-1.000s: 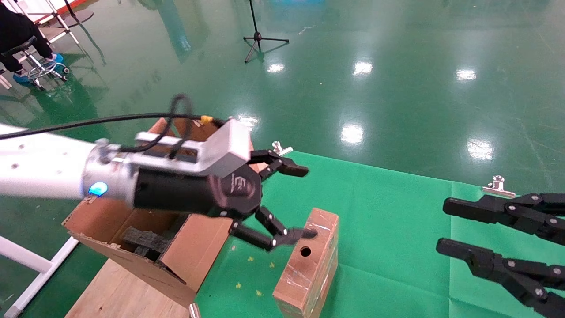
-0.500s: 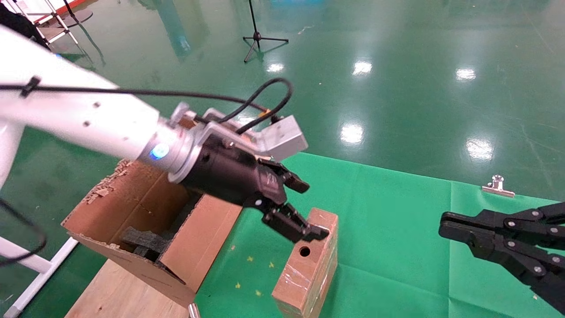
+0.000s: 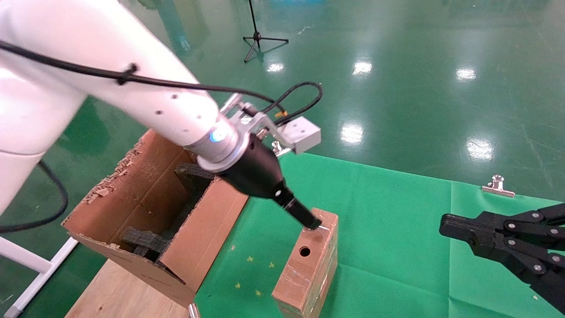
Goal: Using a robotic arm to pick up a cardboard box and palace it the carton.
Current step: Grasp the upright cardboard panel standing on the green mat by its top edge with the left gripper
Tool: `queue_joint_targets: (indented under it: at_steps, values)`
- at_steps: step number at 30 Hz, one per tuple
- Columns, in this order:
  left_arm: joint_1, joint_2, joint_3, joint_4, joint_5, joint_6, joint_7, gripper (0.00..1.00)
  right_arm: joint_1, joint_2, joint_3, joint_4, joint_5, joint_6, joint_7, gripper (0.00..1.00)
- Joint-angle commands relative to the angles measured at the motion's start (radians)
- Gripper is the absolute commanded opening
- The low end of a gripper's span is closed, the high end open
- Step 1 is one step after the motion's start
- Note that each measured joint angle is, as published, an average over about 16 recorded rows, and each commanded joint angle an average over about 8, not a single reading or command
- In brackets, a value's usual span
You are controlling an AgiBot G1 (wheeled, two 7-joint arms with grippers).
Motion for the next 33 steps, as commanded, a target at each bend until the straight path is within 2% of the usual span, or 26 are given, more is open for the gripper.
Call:
queue_joint_targets:
  at_steps: [1, 6, 17, 18, 22, 23, 24, 26, 30, 31, 33]
  values:
    - [-0.026, 0.027, 0.05, -0.001, 0.034, -0.005, -0.078, 1.0, 0.0, 0.0, 0.0, 0.0, 0.0, 0.0, 0.0, 0.0]
    - [-0.024, 0.061, 0.082, -0.001, 0.006, -0.023, -0.159, 1.0, 0.0, 0.0, 0.0, 0.0, 0.0, 0.0, 0.0, 0.0]
    - [-0.025, 0.118, 0.164, 0.0, 0.013, -0.022, -0.218, 1.0, 0.0, 0.0, 0.0, 0.0, 0.0, 0.0, 0.0, 0.0]
    - [-0.025, 0.12, 0.169, 0.0, 0.013, -0.022, -0.219, 1.0, 0.0, 0.0, -0.001, 0.0, 0.0, 0.0, 0.0, 0.04]
    - [-0.029, 0.132, 0.193, 0.0, 0.018, -0.019, -0.216, 1.0, 0.0, 0.0, -0.001, 0.0, 0.0, 0.0, 0.0, 0.52]
    - [-0.031, 0.134, 0.197, 0.0, 0.02, -0.018, -0.215, 0.97, 0.0, 0.0, -0.001, 0.0, 0.0, 0.0, 0.0, 0.64]
    - [-0.032, 0.136, 0.2, 0.0, 0.021, -0.018, -0.215, 0.87, 0.0, 0.0, -0.001, 0.0, 0.0, 0.0, 0.0, 0.77]
    - [-0.034, 0.138, 0.205, 0.0, 0.024, -0.017, -0.213, 0.62, 0.0, 0.0, -0.001, 0.0, 0.001, 0.0, 0.0, 0.98]
    - [-0.034, 0.136, 0.201, 0.0, 0.022, -0.017, -0.214, 0.12, 0.0, 0.0, -0.001, 0.0, 0.001, 0.0, 0.0, 1.0]
    - [-0.033, 0.135, 0.199, 0.0, 0.022, -0.017, -0.214, 0.03, 0.0, 0.0, -0.001, 0.0, 0.001, 0.0, 0.0, 1.0]
    - [-0.033, 0.134, 0.197, 0.0, 0.021, -0.017, -0.214, 0.0, 0.0, 0.0, -0.001, 0.0, 0.001, 0.0, 0.0, 1.0]
